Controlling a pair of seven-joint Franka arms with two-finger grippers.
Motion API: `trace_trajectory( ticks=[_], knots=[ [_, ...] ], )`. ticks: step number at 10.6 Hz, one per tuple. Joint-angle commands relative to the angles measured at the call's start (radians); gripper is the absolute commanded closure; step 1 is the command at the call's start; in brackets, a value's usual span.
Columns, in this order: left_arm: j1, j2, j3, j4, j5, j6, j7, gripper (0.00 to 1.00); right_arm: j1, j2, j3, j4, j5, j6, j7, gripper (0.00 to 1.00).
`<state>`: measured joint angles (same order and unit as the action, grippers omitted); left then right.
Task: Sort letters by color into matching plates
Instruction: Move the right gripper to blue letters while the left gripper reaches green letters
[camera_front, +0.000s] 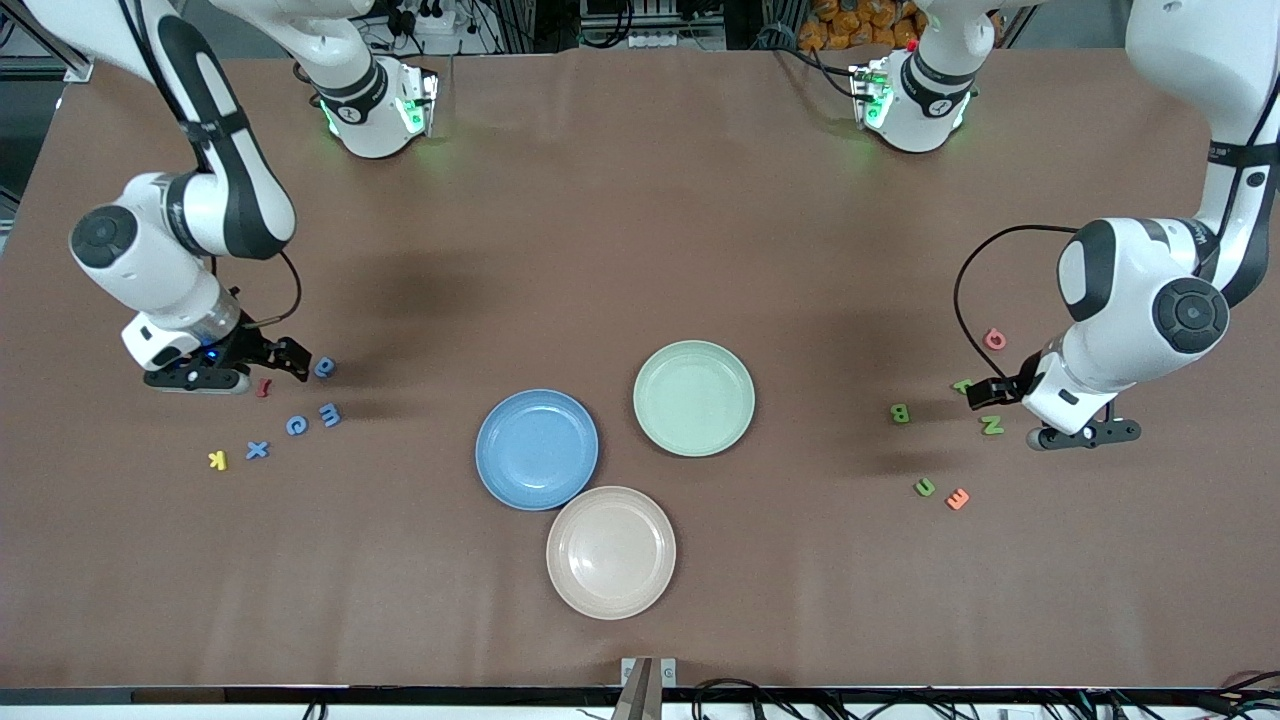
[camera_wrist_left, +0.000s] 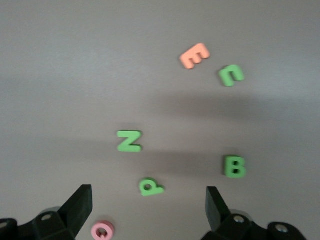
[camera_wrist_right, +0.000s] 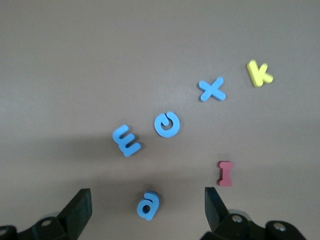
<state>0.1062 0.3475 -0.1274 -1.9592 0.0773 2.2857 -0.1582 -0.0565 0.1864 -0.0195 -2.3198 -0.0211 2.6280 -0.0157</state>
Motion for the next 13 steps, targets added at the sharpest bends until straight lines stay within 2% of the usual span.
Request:
trace_trajectory(
  ticks=[1,4,7,9,13],
  knots=[
    [0.023,0.008,-0.006,-0.040,0.032,0.057,-0.014,0.00,-0.045,0.036,0.018,-0.026,0.001,0.024,-0.004,0.00],
    [0.027,0.024,-0.005,-0.067,0.042,0.098,-0.011,0.00,-0.051,0.073,0.019,-0.035,0.004,0.024,-0.003,0.00],
    [0.029,0.051,-0.001,-0.115,0.117,0.164,-0.006,0.00,-0.055,0.111,0.024,-0.035,0.035,0.026,0.000,0.00],
    [0.049,0.050,-0.005,-0.116,0.209,0.161,0.101,0.00,-0.051,0.126,0.030,-0.043,0.078,0.035,0.000,0.00],
    [0.047,0.038,-0.017,-0.132,0.207,0.155,0.297,0.00,-0.060,0.139,0.039,-0.082,0.079,0.076,0.000,0.00]
  ],
)
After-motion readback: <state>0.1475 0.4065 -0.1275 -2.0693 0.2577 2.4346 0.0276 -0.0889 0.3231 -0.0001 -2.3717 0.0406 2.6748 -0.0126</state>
